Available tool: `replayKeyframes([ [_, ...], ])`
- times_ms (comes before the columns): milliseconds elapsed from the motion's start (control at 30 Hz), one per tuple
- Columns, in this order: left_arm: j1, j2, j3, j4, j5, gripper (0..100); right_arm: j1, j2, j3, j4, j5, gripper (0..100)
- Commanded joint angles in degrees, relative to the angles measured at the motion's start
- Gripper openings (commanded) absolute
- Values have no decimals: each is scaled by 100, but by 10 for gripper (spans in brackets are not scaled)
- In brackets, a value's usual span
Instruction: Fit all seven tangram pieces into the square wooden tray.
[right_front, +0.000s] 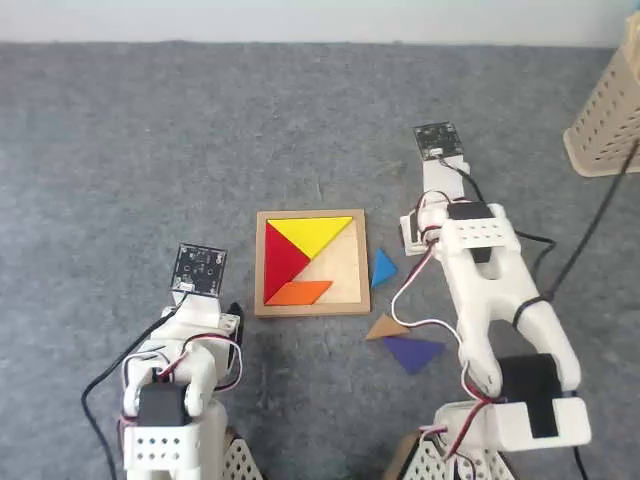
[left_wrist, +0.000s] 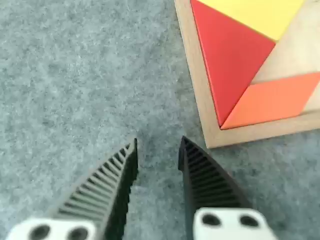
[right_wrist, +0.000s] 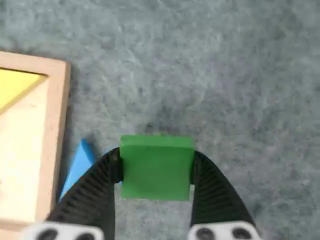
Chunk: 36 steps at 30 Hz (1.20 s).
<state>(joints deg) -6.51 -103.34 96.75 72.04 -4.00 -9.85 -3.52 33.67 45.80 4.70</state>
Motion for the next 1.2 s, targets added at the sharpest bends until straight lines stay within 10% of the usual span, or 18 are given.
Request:
replayKeyframes([
  [0, 0, -88, -22, 26, 44, 133, 57, -48, -88, -110, 70, 7],
  [267, 0, -88, -22, 26, 44, 133, 40, 92, -176, 66, 70, 170],
  [1167, 0, -88, -22, 26, 44, 133, -418, -752, -378, 1420, 105, 238],
])
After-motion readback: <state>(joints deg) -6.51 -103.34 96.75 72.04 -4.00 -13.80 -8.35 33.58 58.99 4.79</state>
